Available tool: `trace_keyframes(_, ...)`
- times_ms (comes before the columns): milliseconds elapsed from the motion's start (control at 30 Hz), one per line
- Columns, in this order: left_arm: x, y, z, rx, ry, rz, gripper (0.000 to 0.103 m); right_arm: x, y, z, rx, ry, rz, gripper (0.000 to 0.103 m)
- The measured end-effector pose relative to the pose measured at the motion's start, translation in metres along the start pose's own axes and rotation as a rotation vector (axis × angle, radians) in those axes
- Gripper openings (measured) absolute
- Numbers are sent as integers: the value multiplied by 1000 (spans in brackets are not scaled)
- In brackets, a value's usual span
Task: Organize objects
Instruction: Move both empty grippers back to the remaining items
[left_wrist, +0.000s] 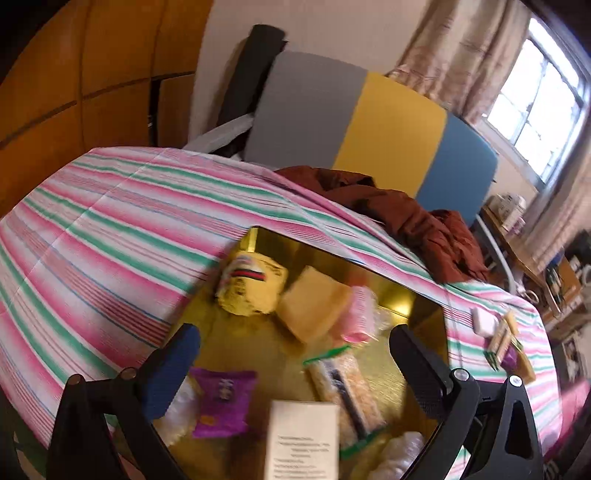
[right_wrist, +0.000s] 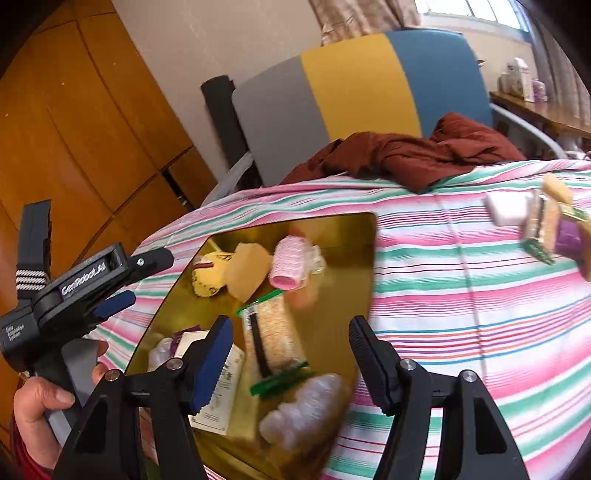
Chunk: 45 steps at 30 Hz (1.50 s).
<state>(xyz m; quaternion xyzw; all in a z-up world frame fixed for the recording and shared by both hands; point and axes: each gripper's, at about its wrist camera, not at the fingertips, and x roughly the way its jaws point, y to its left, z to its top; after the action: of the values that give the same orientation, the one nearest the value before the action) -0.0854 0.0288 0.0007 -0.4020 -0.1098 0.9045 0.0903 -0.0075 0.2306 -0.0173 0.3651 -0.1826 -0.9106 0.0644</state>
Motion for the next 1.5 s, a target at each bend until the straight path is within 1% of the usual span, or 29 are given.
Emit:
trace_keyframes(300, -18, -67, -23, 155, 5, -149, 103, -36, -40, -5, 44, -84, -95, 66)
trace_keyframes(433, -20, -94, -34, 196, 29, -189, 103, -47, -63, -10, 90, -96, -128, 66)
trace_keyframes(633, -25, -129, -48, 249, 44, -223, 103, -63, -94, -20, 125, -124, -190, 66)
trace_keyframes(867, -18, -173, -75, 356, 103, -255, 103, -74, -136, -34, 152, -140, -277, 66)
trace_keyframes(1100, -5, -211, -98, 431, 158, -275, 103, -83, -186, -39, 208, -145, -365, 66)
trace_keyframes(1333, 11, -232, -113, 467, 219, -278, 103, -92, -229, -39, 252, -146, -438, 66)
trace_keyframes(1500, 15, -243, -124, 507, 240, -288, 103, -95, -255, -23, 244, -166, -494, 66)
